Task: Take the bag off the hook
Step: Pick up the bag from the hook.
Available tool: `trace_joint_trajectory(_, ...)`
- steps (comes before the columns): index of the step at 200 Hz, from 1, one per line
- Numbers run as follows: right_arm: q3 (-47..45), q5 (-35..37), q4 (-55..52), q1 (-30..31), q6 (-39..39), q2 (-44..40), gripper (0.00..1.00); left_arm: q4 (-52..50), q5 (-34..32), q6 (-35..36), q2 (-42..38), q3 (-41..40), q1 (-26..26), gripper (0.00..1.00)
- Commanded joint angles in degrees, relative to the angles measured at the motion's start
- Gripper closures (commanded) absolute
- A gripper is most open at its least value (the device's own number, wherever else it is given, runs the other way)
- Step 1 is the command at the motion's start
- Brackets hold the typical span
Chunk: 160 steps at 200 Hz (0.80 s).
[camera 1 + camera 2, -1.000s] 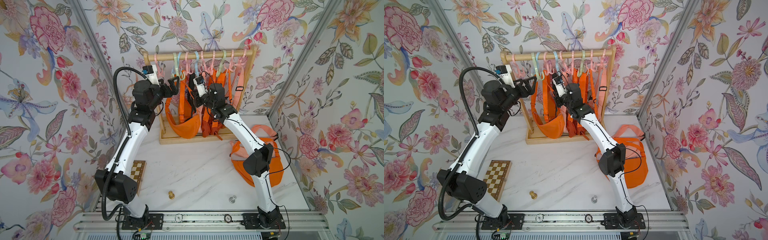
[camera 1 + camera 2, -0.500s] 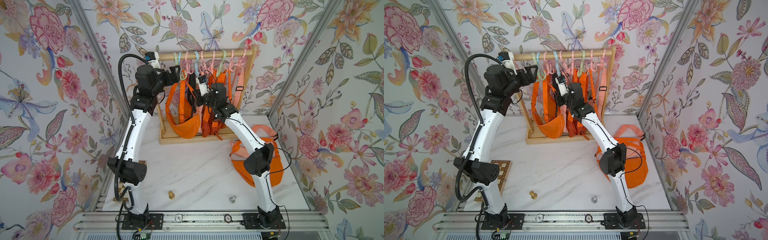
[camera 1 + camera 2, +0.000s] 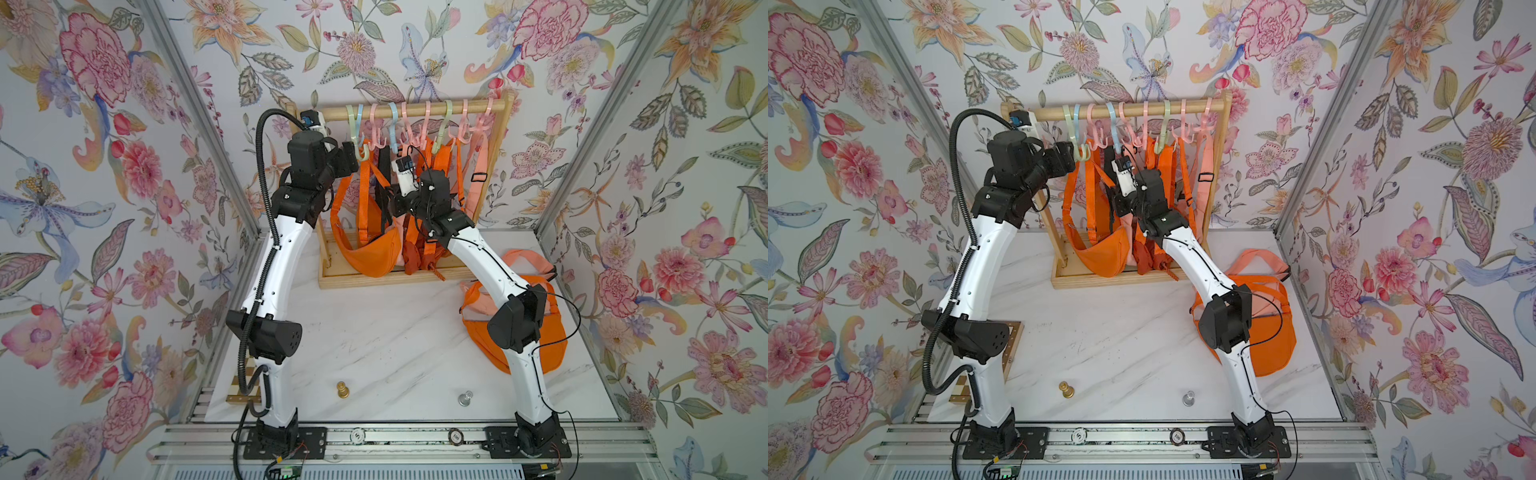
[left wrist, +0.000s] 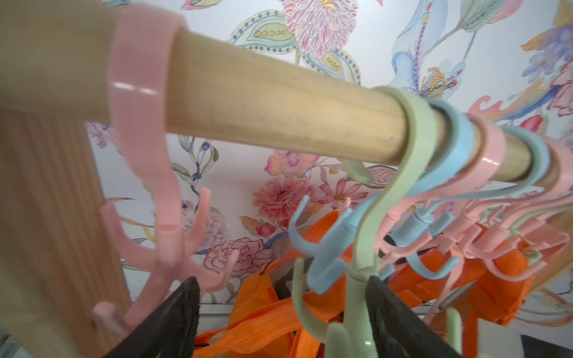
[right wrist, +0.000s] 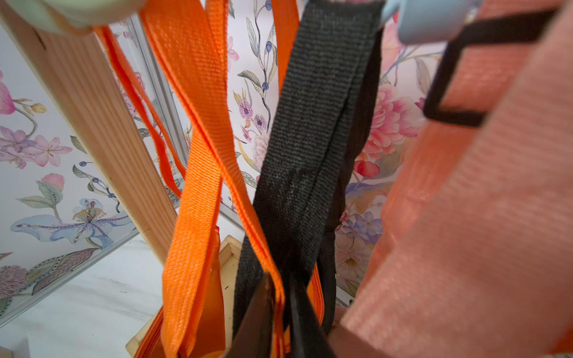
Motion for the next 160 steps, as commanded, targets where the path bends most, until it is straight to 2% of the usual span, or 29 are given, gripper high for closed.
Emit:
trace_joint_trajectory(1,-1.2,1.5,1.2,-1.2,1.6,-1.0,0.86,-4.0,-9.6,5.5,-2.7,1.2,0.0,0.15)
trace_joint_trajectory(45,-2.6,1.3,1.7,-1.9,2.5,-1.6,0.86,-7.1,-23.2,11.2,-5.3,1.3,0.0,0.11)
trace_joint_trajectory(62,-3.1,1.3,1.9,-1.9,2.6,-1.9,0.86,-7.7,-26.2,12.2,-5.8,1.4,0.0,0.1)
trace_joint_trajectory(127,-3.9,1.8,1.9,-2.4,2.6,-2.3,0.86,-8.2,-28.2,12.7,-9.3,-0.8,-0.3,0.04)
trace_joint_trajectory(139,-4.2,2.1,2.0,-2.5,2.7,-2.3,0.86,-7.3,-26.3,12.4,-10.8,-2.1,-0.1,0.01)
trace_joint_trajectory(160,-4.4,2.1,1.9,-2.9,3.1,-2.5,0.87,-7.9,-22.0,10.2,-12.4,-3.1,-0.2,0.01)
